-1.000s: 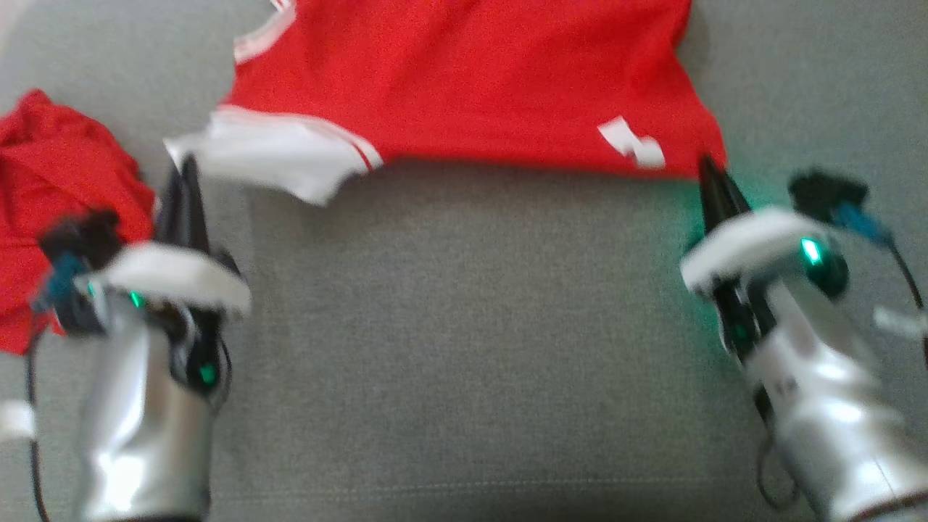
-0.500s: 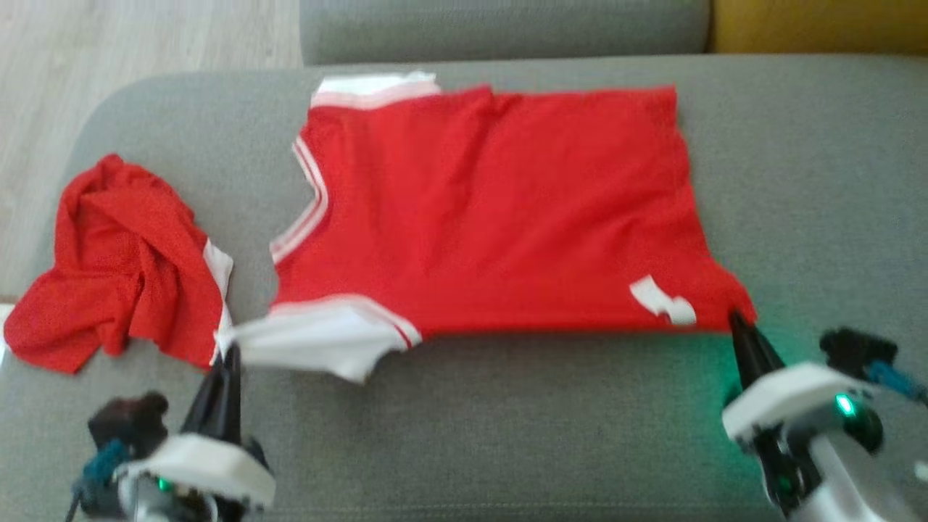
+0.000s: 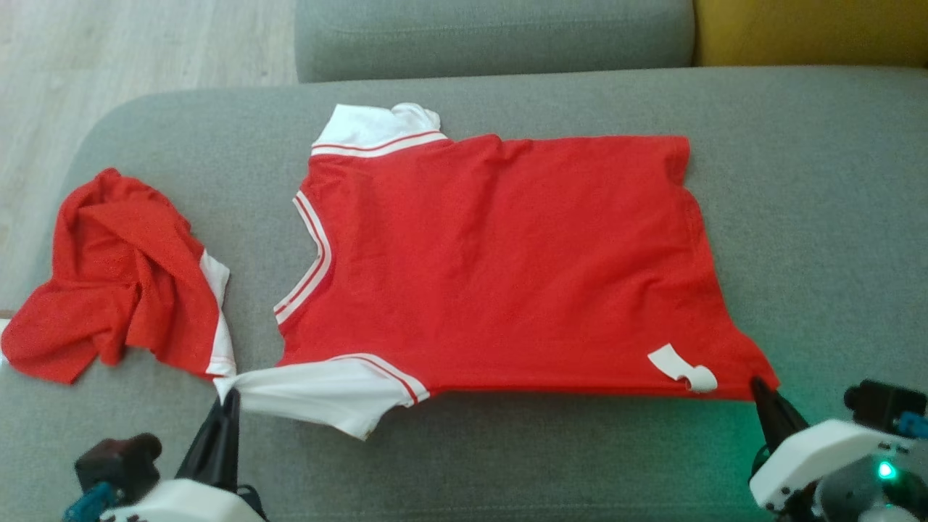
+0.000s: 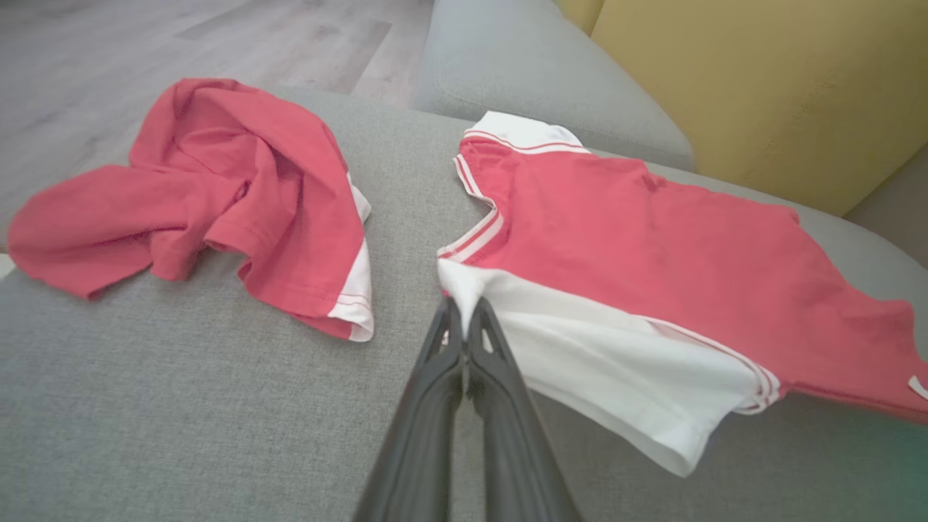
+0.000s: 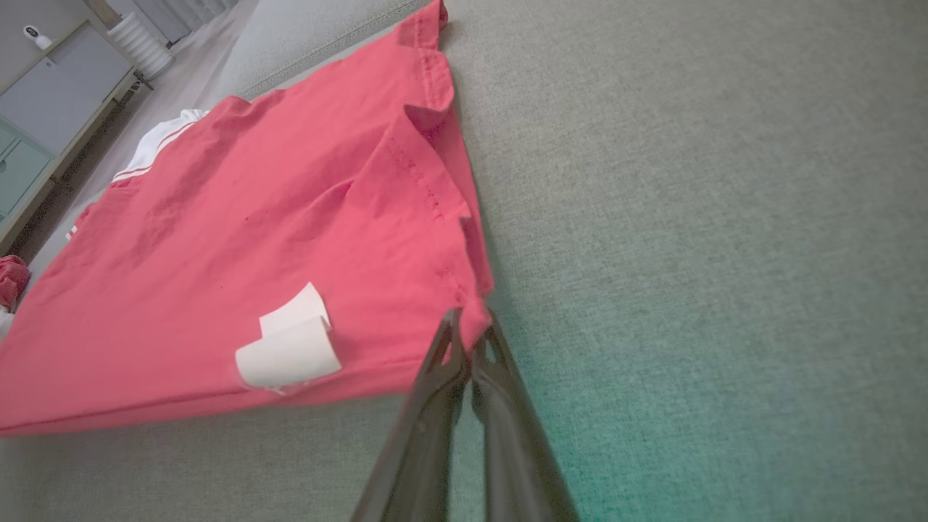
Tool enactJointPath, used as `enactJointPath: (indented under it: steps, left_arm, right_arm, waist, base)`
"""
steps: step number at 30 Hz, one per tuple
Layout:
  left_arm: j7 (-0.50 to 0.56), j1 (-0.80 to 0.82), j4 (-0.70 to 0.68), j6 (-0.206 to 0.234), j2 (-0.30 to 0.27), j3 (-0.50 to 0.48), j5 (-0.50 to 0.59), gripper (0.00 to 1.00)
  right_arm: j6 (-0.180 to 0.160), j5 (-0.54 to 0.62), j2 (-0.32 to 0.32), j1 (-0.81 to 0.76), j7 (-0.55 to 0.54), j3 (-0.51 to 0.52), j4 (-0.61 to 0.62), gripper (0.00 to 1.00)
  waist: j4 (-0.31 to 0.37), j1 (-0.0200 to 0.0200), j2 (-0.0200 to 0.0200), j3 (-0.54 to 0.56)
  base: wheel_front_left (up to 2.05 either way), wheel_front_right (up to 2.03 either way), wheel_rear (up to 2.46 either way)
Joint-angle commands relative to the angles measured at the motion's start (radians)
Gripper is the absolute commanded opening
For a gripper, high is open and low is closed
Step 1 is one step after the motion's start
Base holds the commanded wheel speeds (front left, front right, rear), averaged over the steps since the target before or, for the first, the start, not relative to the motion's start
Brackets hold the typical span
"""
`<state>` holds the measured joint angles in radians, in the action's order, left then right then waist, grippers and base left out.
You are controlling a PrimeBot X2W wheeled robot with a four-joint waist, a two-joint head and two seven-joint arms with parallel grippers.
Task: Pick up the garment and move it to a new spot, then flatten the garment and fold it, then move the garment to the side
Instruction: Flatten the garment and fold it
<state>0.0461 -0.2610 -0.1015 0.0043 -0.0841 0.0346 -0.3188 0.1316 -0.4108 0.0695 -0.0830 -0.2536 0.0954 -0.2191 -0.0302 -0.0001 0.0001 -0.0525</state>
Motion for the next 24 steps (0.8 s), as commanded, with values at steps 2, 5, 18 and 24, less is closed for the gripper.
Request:
enactJointPath:
  steps: [2,5,18,24]
  left_arm:
    - [0.016,0.057,-0.042,0.005,-0.019,-0.05,-0.018,0.0]
    - [0.041,0.096,-0.028,-0.006,-0.037,-0.062,-0.042,0.0]
    - [0.173,0.352,0.146,-0.071,-0.121,-0.072,-0.132,0.0]
    - [0.187,0.467,0.254,-0.094,-0.147,-0.067,-0.165,0.0]
  right_arm:
    - [-0.001,0.022,-0.001,0.021,-0.065,0.007,0.095,0.0]
    - [-0.001,0.034,-0.011,0.044,-0.141,0.018,0.136,0.0]
    - [-0.001,0.057,-0.019,0.243,-0.279,0.002,0.13,0.0]
    - [-0.001,0.057,-0.019,0.328,-0.251,-0.021,0.08,0.0]
  waist:
    - [0.008,0.0001,-0.0001,-0.02]
    - [0.013,0.0001,-0.0001,-0.046]
    - [0.032,0.0001,-0.0001,-0.166]
    - [0.034,0.0001,-0.0001,-0.199]
  base:
    - [0.0,0.0,0.0]
    - [0.0,0.0,0.0]
    - [0.0,0.0,0.0]
    - [0.0,0.0,0.0]
